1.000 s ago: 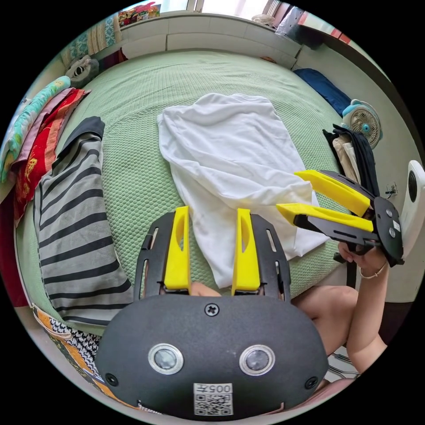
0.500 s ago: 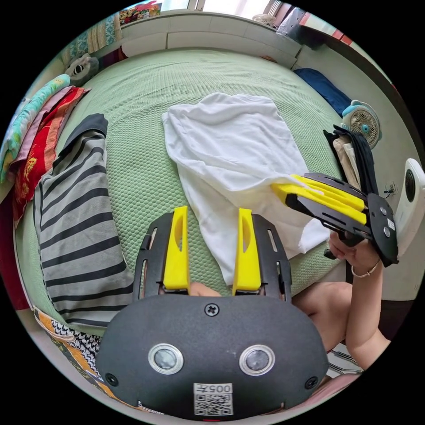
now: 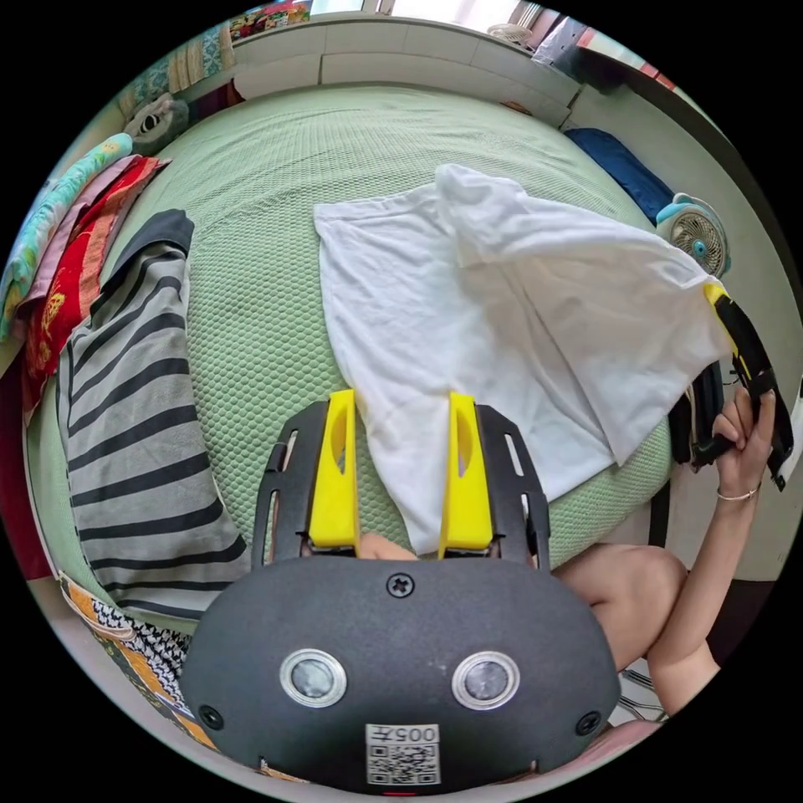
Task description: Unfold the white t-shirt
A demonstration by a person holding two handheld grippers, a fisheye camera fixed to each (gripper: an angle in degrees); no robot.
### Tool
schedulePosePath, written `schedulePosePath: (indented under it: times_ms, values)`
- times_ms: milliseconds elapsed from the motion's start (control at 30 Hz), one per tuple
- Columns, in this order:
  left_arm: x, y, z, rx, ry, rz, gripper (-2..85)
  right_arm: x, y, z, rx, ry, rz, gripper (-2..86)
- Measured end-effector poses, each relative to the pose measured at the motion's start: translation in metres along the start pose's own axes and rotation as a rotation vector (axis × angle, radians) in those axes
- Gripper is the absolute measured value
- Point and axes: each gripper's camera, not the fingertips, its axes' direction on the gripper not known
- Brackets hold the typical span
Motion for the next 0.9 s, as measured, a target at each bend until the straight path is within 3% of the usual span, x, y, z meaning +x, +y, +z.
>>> schedulePosePath:
  times_ms: [267,433,533,700,900]
  values:
    - [0.012,-0.007,0.003,-0.007,-0.025,-0.020,15.5,0.087,0.012,-0.049,0.095,0.319,0.296,-1.1]
    - [0.019,-0.008,-0.001,-0.011,-0.043,-0.030,12.1,0.084,0.012,-0.047,0.074,0.412,0.297,-1.1]
    - [0.027,-0.007,-0.003,-0.009,0.035,0.006,6.6,0.073,0.010,-0.045,0.070,0.457,0.292,-0.8]
    - [0.038,-0.006,-0.006,-0.029,-0.020,0.073,4.3,0.054,0.006,-0.035,-0.007,0.487,0.251,3.0]
    - [0.034,0.003,-0.031,0.003,-0.101,0.066,1.6,0.033,0.013,-0.062,0.127,0.498,0.272,6.5]
